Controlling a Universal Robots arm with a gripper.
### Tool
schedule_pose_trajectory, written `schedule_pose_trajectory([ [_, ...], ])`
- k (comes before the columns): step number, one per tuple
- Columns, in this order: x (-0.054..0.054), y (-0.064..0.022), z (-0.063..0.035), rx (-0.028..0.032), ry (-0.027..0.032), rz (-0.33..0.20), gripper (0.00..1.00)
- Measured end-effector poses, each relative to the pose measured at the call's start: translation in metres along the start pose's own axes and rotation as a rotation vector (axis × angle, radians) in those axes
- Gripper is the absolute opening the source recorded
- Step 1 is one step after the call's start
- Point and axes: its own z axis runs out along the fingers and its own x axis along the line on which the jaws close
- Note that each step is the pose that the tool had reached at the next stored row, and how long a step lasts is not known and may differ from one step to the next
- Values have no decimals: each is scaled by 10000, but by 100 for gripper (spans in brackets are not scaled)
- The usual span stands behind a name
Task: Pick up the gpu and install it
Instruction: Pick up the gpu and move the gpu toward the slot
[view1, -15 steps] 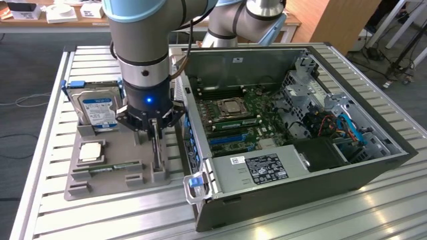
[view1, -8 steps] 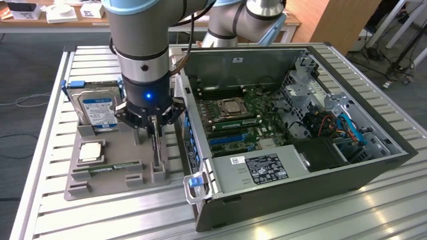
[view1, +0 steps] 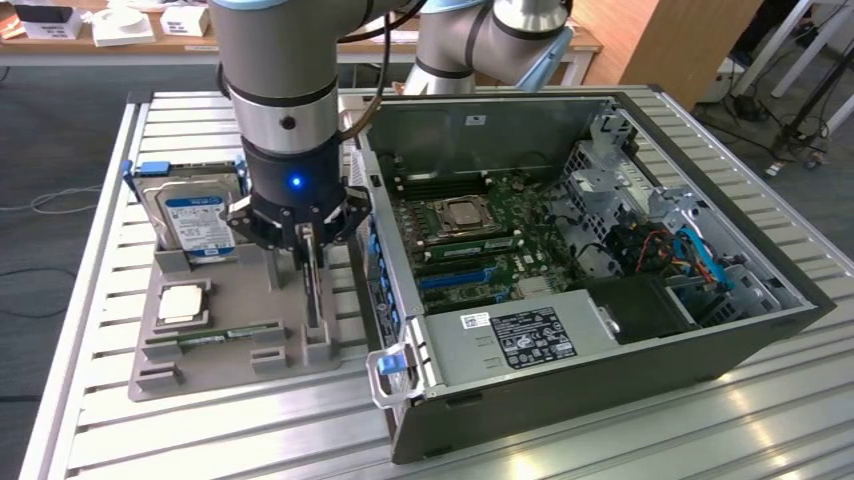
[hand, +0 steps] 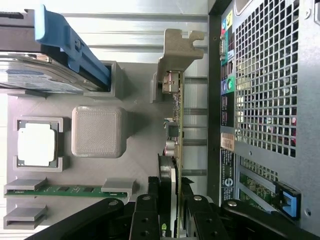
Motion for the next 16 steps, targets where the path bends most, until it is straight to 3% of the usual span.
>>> schedule_pose_trajectory([
  [16,-9,11,-254,-1,0,0,27],
])
